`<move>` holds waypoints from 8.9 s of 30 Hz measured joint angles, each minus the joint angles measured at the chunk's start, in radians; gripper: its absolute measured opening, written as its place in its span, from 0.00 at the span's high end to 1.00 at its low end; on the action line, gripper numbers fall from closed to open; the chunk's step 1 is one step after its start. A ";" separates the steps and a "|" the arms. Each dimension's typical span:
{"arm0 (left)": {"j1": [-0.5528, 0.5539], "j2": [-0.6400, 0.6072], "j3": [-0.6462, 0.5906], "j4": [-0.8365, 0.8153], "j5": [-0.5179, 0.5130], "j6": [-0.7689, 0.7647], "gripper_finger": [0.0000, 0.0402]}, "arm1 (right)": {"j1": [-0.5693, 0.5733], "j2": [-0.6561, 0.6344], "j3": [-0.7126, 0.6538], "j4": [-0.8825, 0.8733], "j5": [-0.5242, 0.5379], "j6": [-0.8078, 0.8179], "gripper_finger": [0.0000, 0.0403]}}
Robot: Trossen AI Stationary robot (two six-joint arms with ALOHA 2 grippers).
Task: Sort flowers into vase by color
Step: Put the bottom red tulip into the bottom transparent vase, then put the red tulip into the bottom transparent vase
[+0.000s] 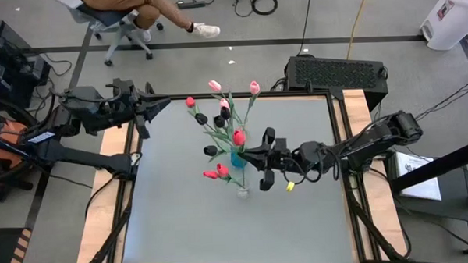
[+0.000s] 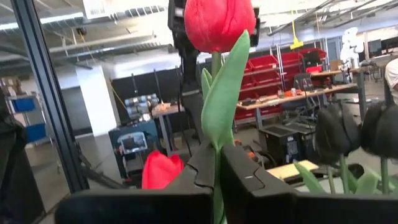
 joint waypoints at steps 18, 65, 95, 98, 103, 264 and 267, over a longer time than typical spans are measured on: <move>0.000 0.000 0.000 -0.003 0.000 0.000 0.82 | 0.000 0.059 0.000 -0.048 0.004 0.051 1.00; 0.001 0.051 0.000 -0.430 -0.452 -0.810 0.85 | 0.008 -0.255 0.000 -0.373 0.038 0.057 0.46; 0.366 0.318 0.000 -0.784 -0.200 -1.020 0.86 | 0.020 -0.349 0.000 -0.375 0.026 0.060 0.46; 0.411 0.340 0.000 -0.783 -0.170 -1.020 0.86 | 0.036 -0.349 0.000 -0.377 0.026 0.060 0.46; 0.469 0.381 0.000 -0.780 -0.131 -0.966 0.86 | 0.063 -0.349 0.000 -0.398 0.026 0.057 0.46; 0.646 1.132 -0.001 -0.254 0.259 -1.065 0.95 | 0.216 -0.486 0.000 -0.517 0.376 0.008 0.46; 0.646 1.132 0.000 -0.254 0.258 -1.064 0.98 | 0.216 -0.486 0.000 -0.517 0.376 0.008 0.46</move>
